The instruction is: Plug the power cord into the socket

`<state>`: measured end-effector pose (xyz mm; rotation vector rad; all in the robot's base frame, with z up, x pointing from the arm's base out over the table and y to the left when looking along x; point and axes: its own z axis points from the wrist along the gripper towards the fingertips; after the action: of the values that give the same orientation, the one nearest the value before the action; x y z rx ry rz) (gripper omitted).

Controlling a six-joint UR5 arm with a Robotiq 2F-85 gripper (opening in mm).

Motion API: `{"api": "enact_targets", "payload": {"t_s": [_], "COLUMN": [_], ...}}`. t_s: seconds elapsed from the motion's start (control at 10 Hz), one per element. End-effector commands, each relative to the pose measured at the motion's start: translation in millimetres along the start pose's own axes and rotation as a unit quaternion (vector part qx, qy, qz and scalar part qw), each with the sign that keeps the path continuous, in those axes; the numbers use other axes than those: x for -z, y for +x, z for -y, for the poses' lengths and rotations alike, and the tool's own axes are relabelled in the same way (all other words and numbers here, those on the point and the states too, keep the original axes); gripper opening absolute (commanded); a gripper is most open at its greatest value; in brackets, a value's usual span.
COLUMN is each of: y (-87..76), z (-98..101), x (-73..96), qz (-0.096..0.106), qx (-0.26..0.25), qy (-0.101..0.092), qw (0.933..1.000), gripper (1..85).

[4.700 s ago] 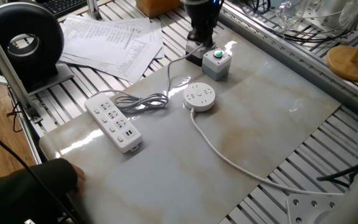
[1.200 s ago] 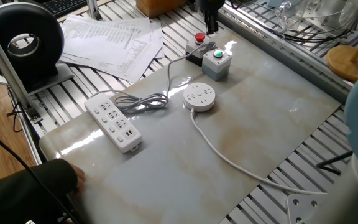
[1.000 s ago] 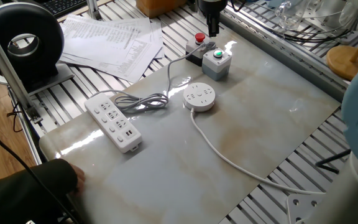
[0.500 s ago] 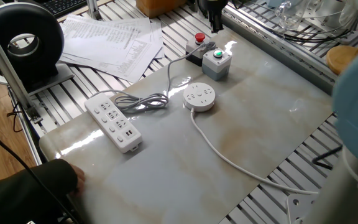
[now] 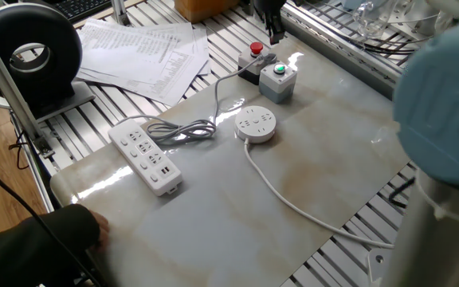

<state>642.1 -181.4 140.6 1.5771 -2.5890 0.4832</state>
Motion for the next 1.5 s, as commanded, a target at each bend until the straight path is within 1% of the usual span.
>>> {"api": "enact_targets", "payload": {"t_s": [0.0,0.2,0.4,0.5,0.7,1.0,1.4], "y": [-4.8,-0.7,-1.6,-2.5,-2.7,-7.5,-10.1], "z": [11.3,11.7,6.2,3.3,1.3,-2.5,-2.6], "x": [-19.4,-23.4,-28.1,-30.9,-36.0,-38.8,-45.7], "qz": [0.006,-0.006,-0.011,-0.009,-0.010,-0.010,-0.006], "qx": [0.010,0.014,0.017,0.017,0.021,0.020,0.024], "qy": [-0.008,-0.008,-0.013,-0.015,-0.013,-0.011,-0.007], "qw": [0.9999,0.9998,0.9997,0.9997,0.9996,0.9997,0.9997], "gripper": [55.3,55.3,55.0,55.0,55.0,54.0,53.3]}}
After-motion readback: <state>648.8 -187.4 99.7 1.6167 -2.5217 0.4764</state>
